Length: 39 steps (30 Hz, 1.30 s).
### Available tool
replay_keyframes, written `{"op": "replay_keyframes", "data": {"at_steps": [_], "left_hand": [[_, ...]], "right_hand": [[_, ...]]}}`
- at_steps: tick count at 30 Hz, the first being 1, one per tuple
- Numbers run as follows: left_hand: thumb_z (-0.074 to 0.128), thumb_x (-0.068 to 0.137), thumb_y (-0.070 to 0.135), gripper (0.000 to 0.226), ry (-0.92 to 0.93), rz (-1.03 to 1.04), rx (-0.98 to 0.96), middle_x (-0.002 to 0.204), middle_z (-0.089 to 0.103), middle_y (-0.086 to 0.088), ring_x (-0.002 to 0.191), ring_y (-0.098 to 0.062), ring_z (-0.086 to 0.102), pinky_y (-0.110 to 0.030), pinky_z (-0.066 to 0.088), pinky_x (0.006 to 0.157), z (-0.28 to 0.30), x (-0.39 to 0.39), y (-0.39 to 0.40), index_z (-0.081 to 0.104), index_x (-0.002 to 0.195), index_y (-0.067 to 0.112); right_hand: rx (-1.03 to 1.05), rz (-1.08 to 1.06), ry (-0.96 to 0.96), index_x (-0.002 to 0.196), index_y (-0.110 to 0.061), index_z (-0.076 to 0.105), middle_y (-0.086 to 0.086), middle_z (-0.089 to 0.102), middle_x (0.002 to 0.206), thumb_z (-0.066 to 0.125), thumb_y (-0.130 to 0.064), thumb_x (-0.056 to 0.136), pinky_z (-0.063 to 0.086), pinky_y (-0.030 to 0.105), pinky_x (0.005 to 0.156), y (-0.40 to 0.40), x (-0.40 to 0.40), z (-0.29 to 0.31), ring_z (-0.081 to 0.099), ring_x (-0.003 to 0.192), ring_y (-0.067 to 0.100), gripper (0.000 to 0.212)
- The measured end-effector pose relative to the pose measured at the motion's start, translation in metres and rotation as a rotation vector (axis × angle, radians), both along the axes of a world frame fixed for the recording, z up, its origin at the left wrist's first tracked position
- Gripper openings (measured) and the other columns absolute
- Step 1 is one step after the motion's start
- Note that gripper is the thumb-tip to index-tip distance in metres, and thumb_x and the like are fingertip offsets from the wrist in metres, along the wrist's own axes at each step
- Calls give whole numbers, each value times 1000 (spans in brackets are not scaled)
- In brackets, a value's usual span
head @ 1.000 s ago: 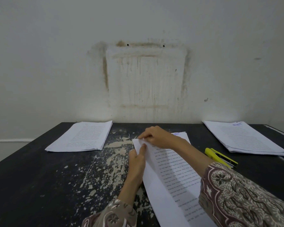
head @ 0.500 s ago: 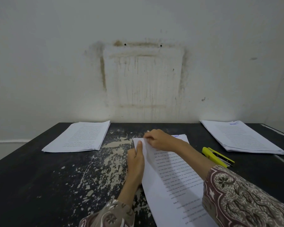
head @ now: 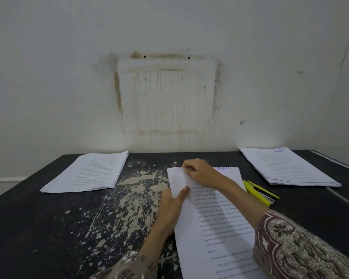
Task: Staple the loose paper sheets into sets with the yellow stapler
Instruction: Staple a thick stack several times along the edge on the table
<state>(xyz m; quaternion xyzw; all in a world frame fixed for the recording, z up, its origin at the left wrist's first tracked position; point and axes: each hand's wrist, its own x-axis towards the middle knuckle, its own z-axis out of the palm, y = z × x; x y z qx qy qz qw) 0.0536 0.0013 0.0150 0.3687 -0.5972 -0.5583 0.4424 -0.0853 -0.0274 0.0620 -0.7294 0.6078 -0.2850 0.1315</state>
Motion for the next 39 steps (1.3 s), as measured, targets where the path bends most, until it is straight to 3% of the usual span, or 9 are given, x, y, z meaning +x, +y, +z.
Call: {"op": "replay_keyframes", "data": {"at_steps": [5,8,12,19,23,27,30,33,39], "left_hand": [[53,91,22,17,-86,-35,-27,76,68,-5,52,-7,65,-18,53,49,-2,1,-1,62,84,10],[53,92,21,22,-99,-55,6,85,70,-10,61,-12,68,-21,55,53,-4,3,-2,64,95,3],[51,93,21,19,-113,-35,58,84,71,-3,64,-12,68,-19,52,50,-5,3,-4,64,95,8],[49,94,21,23,-166,-1,80,84,70,-4,69,-18,68,-23,52,51,-6,5,-11,65,99,5],[49,95,22,22,-174,7,84,81,70,-4,62,-14,67,-19,50,45,-7,3,-11,64,96,6],[48,95,26,27,-183,19,91,88,70,-9,69,-20,68,-22,51,48,-9,3,-12,63,100,5],[47,95,27,28,-182,16,74,85,71,-8,68,-20,68,-24,51,50,-9,2,-11,64,98,6],[46,95,29,31,-174,25,77,89,70,-10,73,-23,69,-24,51,51,-10,2,-11,63,101,4],[42,95,37,34,-107,46,77,91,68,-7,77,-19,66,-23,48,53,-10,0,-10,61,101,8]], "right_hand": [[5,-36,71,90,-18,51,-1,55,91,38,-19,97,37,16,67,4,-10,-14,52,83,14,15],[-31,-98,82,102,-12,59,3,61,102,39,-20,96,43,25,82,13,-22,-21,54,92,14,22],[-100,-301,61,106,-10,61,5,58,110,44,-15,93,40,37,97,28,-61,-30,50,105,18,22],[78,-651,91,115,-9,53,13,45,123,52,-28,91,34,37,98,66,-122,-49,37,122,29,31],[213,-688,97,121,-9,48,15,42,128,56,-44,86,34,39,99,77,-129,-52,34,124,30,50],[241,-680,139,124,-9,47,14,44,129,60,-49,82,34,38,100,81,-128,-50,37,123,29,59],[211,-674,62,119,-9,51,11,48,122,63,-44,81,38,35,93,82,-130,-52,43,117,27,53],[115,-676,-92,92,-8,54,10,51,96,66,-39,80,36,32,70,82,-129,-49,48,92,25,36],[-51,-716,-806,81,-9,50,7,48,78,50,-34,91,36,31,68,77,-110,-21,45,74,20,27]]}}
